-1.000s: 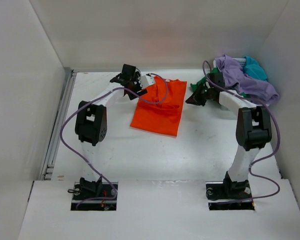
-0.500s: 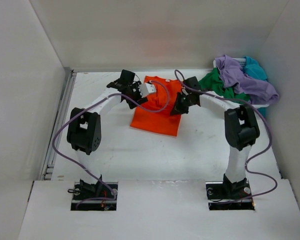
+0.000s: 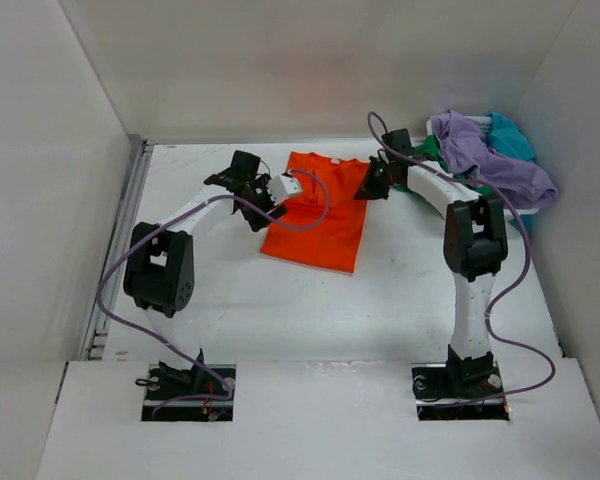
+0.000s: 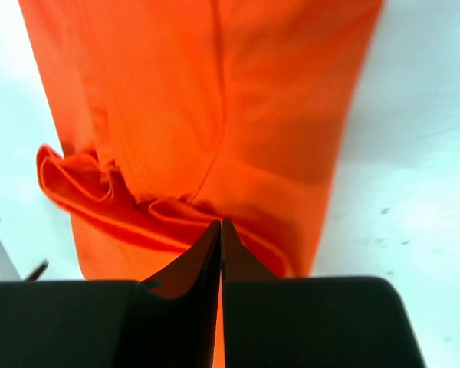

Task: Fold and stack the t-shirts
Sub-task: Fold the folded rectangular tshirt in 1/3 of the way

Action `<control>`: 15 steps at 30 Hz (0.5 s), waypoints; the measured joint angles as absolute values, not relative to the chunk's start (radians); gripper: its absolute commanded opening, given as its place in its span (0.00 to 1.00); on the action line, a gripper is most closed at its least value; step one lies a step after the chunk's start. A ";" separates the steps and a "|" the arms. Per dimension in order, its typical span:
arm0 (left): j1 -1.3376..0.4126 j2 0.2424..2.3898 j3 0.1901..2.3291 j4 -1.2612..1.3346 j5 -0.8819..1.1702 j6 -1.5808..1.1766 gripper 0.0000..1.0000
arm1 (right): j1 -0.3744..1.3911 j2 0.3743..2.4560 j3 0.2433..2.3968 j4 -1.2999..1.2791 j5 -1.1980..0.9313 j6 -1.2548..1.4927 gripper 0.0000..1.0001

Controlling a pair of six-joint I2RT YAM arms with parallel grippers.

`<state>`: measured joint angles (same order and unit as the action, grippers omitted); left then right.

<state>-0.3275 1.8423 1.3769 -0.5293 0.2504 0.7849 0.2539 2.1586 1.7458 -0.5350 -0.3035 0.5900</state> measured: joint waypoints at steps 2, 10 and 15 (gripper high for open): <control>-0.337 1.806 1.354 -0.530 0.245 0.790 0.61 | 0.240 2.154 1.746 -0.532 -0.295 0.586 0.06; -0.463 1.682 1.242 -0.603 0.239 0.929 0.63 | 0.249 1.916 1.492 -0.482 -0.284 0.580 0.06; -0.489 1.698 1.158 -0.611 0.217 0.992 0.64 | 0.301 1.852 1.382 -0.432 -0.288 0.603 0.06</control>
